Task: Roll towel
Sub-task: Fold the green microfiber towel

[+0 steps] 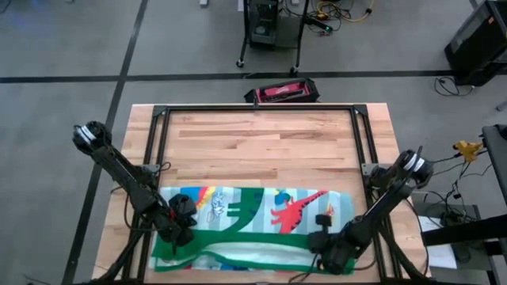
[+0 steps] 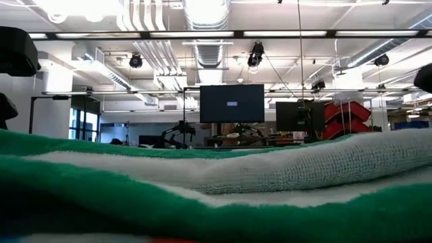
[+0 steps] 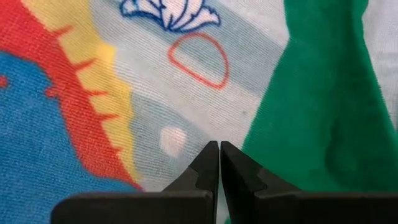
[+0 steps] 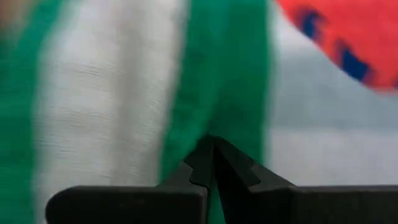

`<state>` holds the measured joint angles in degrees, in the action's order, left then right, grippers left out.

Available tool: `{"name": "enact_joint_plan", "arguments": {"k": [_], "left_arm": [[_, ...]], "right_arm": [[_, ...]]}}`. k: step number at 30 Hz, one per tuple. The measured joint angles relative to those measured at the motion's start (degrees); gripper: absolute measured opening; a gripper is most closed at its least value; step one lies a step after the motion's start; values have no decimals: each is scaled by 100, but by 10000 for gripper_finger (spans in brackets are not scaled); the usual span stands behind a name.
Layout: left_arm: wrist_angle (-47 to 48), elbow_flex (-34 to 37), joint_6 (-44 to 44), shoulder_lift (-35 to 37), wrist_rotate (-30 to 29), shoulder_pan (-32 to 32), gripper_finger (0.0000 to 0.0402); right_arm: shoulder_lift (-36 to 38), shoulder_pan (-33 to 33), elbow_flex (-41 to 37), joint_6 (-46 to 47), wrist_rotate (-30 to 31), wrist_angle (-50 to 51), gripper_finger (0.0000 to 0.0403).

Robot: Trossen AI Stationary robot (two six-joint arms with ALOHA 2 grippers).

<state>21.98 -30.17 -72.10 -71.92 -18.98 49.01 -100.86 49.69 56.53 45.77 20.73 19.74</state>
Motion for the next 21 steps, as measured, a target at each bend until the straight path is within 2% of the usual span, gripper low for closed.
{"name": "enact_joint_plan", "arguments": {"k": [11,21], "left_arm": [[-7,0,-62,0,-1,0,0],[-166,524,-538,23,129,-42,0]], "right_arm": [[55,-73,-97,-57,20,439,0],[101,-661,-269,-368,-196,936,0]]}}
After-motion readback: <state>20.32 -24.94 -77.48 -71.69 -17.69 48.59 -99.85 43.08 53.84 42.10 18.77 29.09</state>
